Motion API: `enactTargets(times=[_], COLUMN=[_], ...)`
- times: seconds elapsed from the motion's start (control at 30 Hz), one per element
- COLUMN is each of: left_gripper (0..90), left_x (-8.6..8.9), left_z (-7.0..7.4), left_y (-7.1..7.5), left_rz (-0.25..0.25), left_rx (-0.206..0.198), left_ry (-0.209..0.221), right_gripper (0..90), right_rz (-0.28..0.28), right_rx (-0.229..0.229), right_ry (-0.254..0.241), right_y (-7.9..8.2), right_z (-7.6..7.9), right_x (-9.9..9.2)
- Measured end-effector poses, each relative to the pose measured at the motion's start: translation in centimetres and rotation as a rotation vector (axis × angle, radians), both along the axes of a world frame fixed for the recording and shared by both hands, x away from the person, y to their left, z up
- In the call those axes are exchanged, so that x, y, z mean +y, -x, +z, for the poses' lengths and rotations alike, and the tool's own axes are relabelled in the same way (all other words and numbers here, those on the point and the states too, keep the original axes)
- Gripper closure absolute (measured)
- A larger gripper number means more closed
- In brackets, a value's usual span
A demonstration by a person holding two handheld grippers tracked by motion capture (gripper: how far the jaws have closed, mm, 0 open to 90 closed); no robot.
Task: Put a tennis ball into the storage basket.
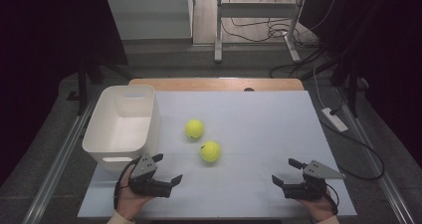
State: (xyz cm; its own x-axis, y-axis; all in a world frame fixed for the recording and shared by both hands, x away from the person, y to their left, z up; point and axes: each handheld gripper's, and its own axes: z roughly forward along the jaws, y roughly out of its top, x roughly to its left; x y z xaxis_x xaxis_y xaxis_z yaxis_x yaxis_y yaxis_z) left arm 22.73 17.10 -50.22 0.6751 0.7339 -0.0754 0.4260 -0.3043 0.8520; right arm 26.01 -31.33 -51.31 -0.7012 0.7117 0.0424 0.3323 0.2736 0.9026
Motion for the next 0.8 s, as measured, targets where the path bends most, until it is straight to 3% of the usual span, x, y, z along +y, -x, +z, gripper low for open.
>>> enactTargets(times=[0.8], left_gripper=[4.3], left_x=[-1.0], left_z=[1.3], left_y=[-0.5], left_rz=[-0.003], left_rx=[0.009], left_ry=[-0.024], right_gripper=[10.3], right_rz=[-0.002], right_rx=[-0.001], right_ry=[-0.001], right_y=[-0.2], right_z=[-0.1], right_x=[0.1])
